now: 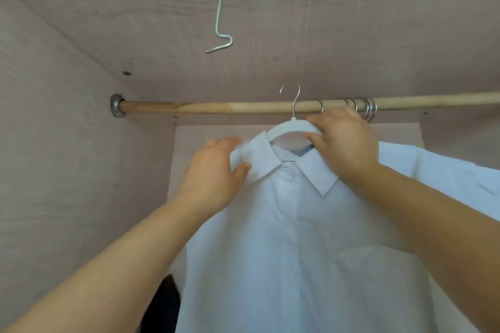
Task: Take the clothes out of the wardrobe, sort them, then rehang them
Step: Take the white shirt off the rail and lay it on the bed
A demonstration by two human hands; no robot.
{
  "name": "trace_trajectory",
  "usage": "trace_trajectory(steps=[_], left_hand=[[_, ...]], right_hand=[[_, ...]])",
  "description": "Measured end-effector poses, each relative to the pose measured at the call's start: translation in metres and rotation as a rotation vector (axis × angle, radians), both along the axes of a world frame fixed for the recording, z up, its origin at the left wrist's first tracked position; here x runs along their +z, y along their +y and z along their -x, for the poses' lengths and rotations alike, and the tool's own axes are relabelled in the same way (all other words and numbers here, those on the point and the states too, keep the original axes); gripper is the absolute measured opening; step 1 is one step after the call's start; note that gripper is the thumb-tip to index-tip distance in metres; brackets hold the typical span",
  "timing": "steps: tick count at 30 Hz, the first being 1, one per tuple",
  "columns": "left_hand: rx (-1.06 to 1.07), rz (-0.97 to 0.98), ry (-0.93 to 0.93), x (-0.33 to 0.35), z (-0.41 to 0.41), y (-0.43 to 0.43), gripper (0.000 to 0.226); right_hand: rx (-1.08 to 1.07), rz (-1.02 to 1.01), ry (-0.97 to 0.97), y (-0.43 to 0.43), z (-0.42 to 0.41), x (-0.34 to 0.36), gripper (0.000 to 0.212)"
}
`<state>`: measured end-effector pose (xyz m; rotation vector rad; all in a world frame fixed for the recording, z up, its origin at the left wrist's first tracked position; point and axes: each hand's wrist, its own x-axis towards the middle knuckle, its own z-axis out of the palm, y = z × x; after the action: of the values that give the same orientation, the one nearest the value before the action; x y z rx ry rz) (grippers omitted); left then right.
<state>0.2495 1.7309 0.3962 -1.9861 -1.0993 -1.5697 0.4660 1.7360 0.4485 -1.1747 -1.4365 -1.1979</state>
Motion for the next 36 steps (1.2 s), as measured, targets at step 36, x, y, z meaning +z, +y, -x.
trace_trajectory(steps=[36], left_hand=[[1.332,0.254,-0.434,-0.423,0.121,-0.433,0.032]], right_hand=[[1.757,0.353,-0.174,-0.23,0.302,-0.447,0.023]])
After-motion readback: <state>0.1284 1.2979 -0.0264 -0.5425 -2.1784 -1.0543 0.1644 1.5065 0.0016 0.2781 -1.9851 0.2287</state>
